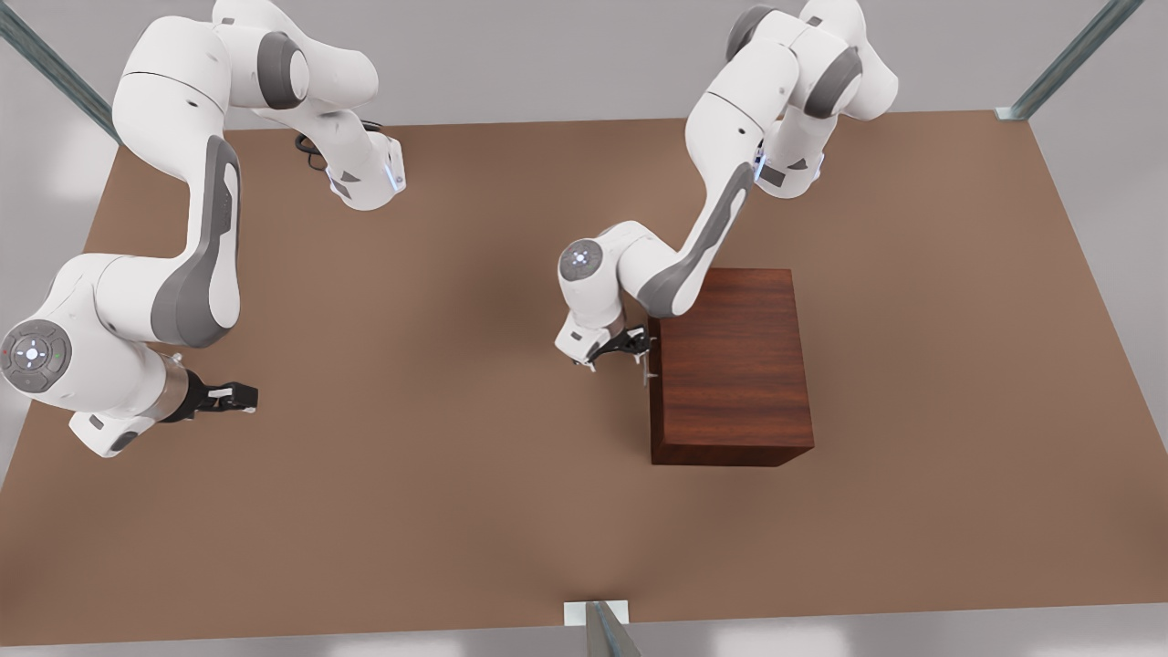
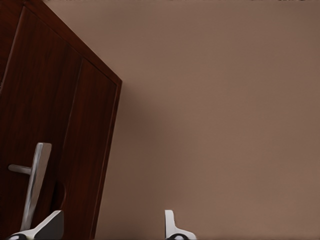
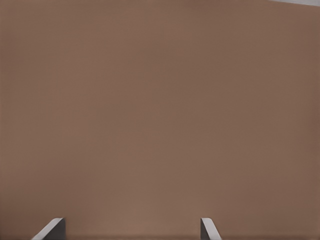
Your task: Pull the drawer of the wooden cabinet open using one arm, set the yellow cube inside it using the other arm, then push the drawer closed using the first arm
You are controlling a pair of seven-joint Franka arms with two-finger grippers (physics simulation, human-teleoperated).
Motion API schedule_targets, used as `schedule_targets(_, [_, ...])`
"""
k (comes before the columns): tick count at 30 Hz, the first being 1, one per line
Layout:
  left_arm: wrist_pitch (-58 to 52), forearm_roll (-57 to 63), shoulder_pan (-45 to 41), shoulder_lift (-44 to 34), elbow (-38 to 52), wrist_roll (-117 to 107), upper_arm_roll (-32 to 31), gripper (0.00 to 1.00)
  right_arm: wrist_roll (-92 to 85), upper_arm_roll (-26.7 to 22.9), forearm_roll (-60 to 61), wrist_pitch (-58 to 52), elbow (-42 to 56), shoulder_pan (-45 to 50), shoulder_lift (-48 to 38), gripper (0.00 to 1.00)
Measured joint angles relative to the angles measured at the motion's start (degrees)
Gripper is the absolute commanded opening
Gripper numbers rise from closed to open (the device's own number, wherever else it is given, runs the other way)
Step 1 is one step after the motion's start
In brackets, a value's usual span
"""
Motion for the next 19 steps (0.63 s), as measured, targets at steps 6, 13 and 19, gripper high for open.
schedule_targets(6, [-10.45,-8.53,13.65,-16.67,6.88,3.28,0.21,1.00,-0.13,-0.01,-0.06,-0.17,0.00,0.00,0.01,1.00])
schedule_targets(13, [-20.12,-15.52,47.86,-34.75,-13.72,21.03,0.29,1.00,-0.23,0.16,-0.16,-0.53,0.00,0.00,0.01,1.00])
schedule_targets(19, [-21.16,-15.79,42.12,-30.46,-7.03,31.36,0.14,1.00,-0.30,0.66,0.03,-0.78,0.00,0.08,0.00,1.00])
